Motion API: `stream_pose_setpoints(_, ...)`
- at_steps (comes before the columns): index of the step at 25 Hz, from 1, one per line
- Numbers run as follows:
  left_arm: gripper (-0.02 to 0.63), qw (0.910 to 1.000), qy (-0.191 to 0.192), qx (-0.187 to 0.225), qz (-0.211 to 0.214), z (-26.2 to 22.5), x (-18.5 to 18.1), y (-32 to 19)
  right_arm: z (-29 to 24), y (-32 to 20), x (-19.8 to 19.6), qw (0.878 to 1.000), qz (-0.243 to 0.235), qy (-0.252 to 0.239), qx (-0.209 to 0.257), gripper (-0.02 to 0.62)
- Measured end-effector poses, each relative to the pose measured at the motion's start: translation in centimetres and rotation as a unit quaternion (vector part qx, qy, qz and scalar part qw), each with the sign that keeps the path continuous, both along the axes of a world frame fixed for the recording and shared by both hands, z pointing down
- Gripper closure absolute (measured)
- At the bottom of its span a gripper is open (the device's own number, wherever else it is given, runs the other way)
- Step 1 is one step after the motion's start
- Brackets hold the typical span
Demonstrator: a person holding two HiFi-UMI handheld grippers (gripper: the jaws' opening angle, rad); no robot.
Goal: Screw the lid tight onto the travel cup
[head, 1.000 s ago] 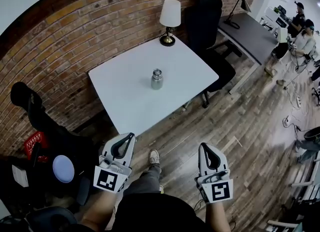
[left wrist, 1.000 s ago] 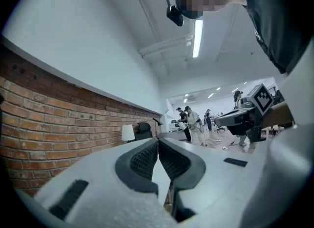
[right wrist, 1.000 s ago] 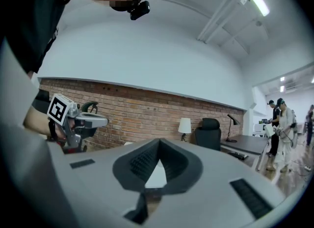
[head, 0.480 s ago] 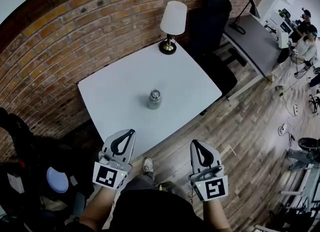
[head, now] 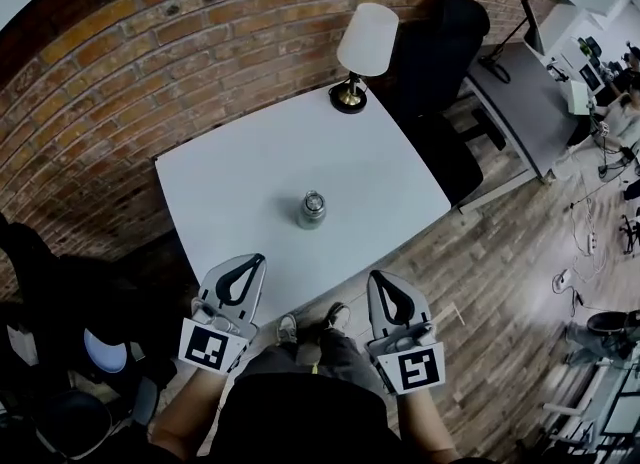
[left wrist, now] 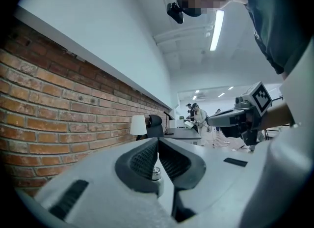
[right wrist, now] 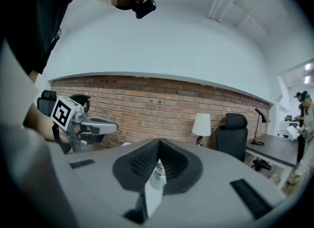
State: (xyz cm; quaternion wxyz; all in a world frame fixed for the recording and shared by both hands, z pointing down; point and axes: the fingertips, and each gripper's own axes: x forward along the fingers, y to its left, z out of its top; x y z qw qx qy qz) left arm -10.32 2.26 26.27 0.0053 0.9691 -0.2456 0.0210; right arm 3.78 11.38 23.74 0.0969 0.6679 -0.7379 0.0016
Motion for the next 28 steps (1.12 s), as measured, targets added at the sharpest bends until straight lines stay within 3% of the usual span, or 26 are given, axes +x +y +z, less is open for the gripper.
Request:
stream_pose_setpoints(13, 0.578, 0.9968, -0.016, 0.02, -0.076, -0.6, 4.2, -3.8, 2.5, -6.3, 5.2, 0.996, -0.081, -0.011, -0.018, 0.581)
stream_pose_setpoints(20, 0.578, 0.9956, -0.017, -0.007, -0.092, 1.4, 5.2, -4.1, 5.2, -8.2, 5.6, 0.993, -0.115, -0.006, -0.041, 0.581)
stream_pose_setpoints(28, 0.578, 0.9922, -0.053, -0.03, -0.109, 4.8, 5.6, -5.5, 10.3, -10.5, 5.4, 0.985, -0.155, -0.009, -0.075, 0.58)
